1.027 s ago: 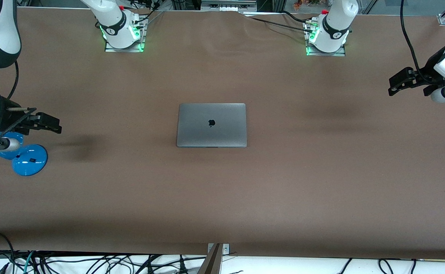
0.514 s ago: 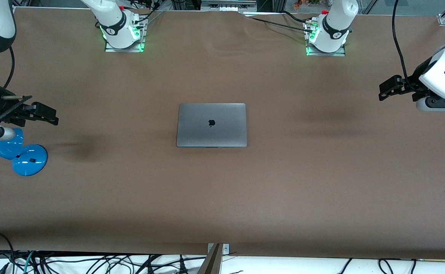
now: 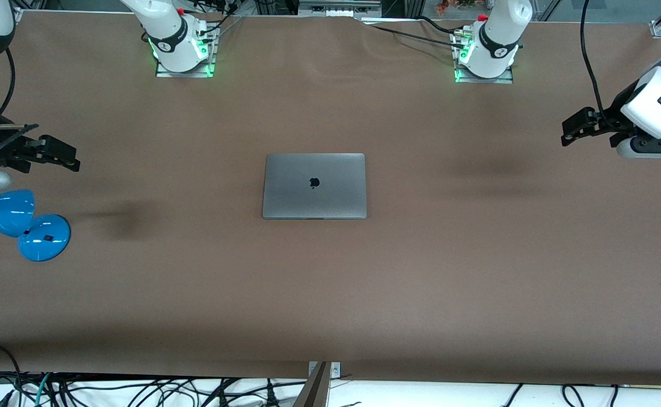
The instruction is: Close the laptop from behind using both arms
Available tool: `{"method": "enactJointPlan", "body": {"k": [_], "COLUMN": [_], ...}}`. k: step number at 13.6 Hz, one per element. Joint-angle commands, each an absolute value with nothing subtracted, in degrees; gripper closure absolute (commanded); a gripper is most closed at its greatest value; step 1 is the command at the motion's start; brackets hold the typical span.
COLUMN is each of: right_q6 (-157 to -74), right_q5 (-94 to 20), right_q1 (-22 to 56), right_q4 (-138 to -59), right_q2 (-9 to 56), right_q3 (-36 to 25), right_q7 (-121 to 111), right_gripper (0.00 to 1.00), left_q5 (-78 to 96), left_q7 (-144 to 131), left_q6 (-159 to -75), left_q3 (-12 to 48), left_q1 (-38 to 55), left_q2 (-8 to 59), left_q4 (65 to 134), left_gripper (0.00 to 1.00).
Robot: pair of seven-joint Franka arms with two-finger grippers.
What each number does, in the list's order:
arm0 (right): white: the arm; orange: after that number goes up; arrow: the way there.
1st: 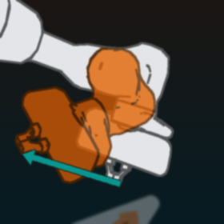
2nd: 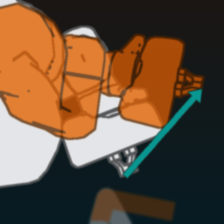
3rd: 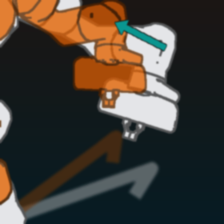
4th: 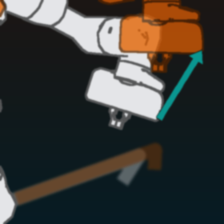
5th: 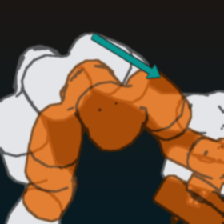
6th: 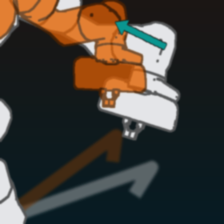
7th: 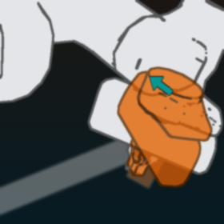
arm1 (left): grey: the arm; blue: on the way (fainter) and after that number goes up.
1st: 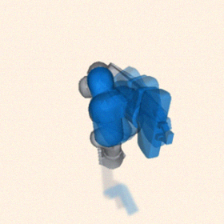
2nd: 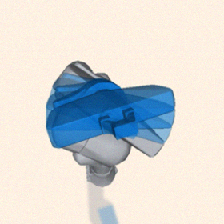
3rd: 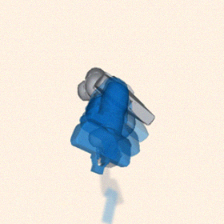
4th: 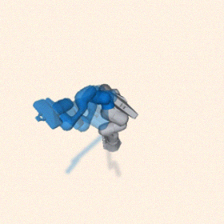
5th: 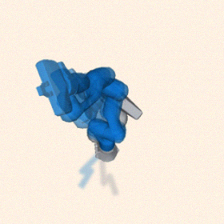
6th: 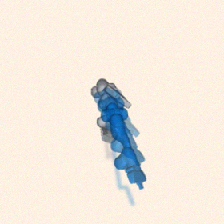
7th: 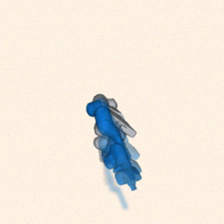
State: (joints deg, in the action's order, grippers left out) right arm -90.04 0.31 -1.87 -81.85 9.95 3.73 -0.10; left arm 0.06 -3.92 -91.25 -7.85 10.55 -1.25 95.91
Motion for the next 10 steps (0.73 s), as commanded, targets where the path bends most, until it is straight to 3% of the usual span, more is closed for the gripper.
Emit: {"method": "enactJointPlan", "body": {"k": [1,10], "right_q6": [-90.7,-89.8], "right_q5": [0.8,0.9], "right_q1": [-2.8,-2.2], "right_q4": [-85.0,-82.4], "right_q2": [7.0,8.6], "right_q3": [4.7,4.7], "right_q7": [-0.2,-0.5], "right_gripper": [0.00,0.00], "left_q5": [0.7,0.9], "left_q7": [-4.3,-4.2], "left_q6": [-91.9,-91.5], "left_q3": [-8.3,-8.1], "left_q1": [9.8,9.8], "left_q2": [-2.9,-2.8], "left_q4": [96.1,95.7], "left_gripper": [0.00,0.00]}}
